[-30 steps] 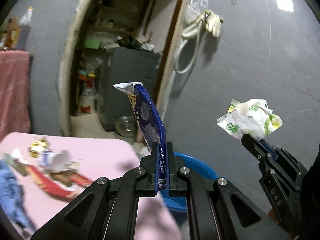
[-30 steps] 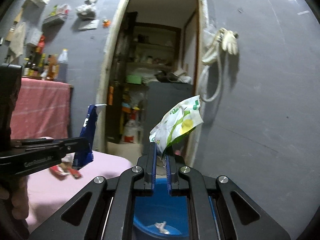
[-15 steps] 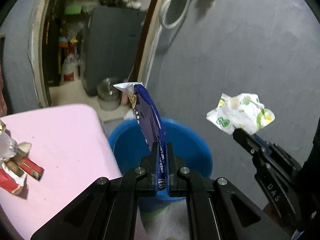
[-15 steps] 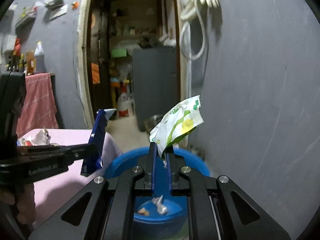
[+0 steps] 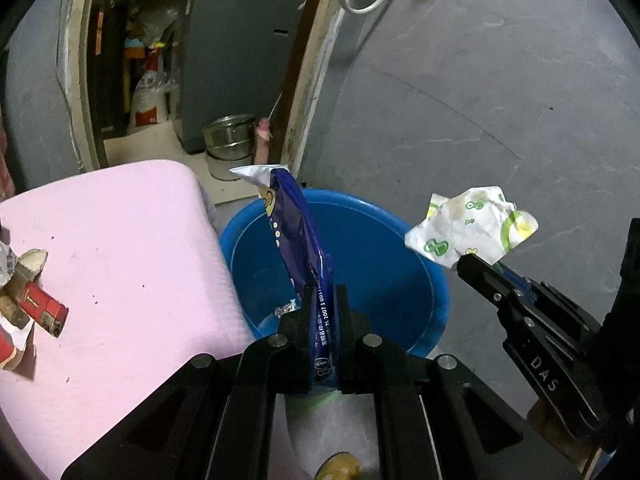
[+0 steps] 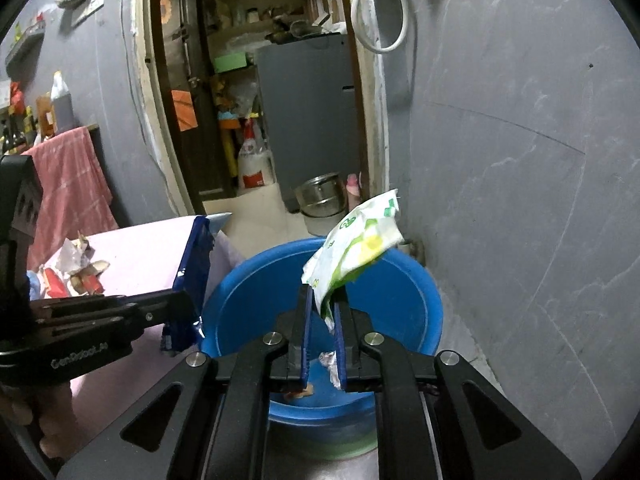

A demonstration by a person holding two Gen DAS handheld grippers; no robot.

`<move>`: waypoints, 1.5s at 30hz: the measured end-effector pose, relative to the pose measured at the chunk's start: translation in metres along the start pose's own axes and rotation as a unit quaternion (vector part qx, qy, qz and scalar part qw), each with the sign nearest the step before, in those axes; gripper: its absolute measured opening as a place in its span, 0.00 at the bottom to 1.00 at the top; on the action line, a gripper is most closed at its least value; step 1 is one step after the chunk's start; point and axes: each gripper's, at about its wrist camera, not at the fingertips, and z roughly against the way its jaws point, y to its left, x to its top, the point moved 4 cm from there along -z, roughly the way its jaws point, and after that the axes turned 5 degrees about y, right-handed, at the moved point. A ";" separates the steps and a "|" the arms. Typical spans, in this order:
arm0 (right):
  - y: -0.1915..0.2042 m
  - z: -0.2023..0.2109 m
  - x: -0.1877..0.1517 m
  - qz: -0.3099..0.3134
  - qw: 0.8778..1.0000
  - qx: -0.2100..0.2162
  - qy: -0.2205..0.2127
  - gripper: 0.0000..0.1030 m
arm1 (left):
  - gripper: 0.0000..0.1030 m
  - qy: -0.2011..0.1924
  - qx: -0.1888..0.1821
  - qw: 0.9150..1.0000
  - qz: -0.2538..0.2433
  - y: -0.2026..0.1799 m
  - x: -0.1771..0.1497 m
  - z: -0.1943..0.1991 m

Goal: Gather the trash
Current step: 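Open both grippers to drop the bags into the blue basin, then move both tools back over the table toward the blue towel and red wrapper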

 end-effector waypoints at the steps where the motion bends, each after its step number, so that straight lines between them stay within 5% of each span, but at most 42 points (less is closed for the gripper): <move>1: 0.000 0.000 0.000 0.000 1.000 -0.001 0.001 0.10 | 0.05 0.003 0.001 1.000 0.003 0.001 0.000 0.000; 9: -0.002 -0.001 0.000 -0.006 1.000 -0.001 0.001 0.14 | 0.08 0.015 0.007 1.000 0.006 0.007 -0.003 -0.002; 11: -0.002 0.001 0.001 -0.007 1.000 -0.003 -0.004 0.25 | 0.13 0.012 0.007 1.000 0.008 0.008 -0.003 -0.001; 19: 0.003 0.026 0.012 -0.005 0.998 -0.016 -0.060 0.32 | 0.33 -0.037 0.012 0.999 0.023 0.016 0.000 0.032; 21: 0.006 0.038 0.016 -0.011 0.996 -0.013 -0.086 0.53 | 0.36 -0.059 0.021 0.998 0.025 0.021 0.001 0.048; 23: 0.010 0.049 0.019 -0.015 0.994 -0.006 -0.111 0.58 | 0.40 -0.080 0.033 0.996 0.024 0.026 0.002 0.064; 30: 0.032 0.084 0.028 -0.015 0.985 0.017 -0.172 0.78 | 0.60 -0.150 0.062 0.986 0.029 0.046 0.001 0.124; 34: 0.046 0.098 0.033 -0.019 0.979 0.028 -0.202 0.87 | 0.84 -0.193 0.079 0.977 0.038 0.056 -0.006 0.156; 39: 0.069 0.109 0.039 -0.014 0.972 0.043 -0.231 1.00 | 0.93 -0.244 0.105 0.962 0.057 0.074 -0.015 0.197; 45: 0.102 0.118 0.042 0.005 0.963 0.072 -0.261 1.00 | 0.96 -0.270 0.139 0.950 0.074 0.102 -0.031 0.236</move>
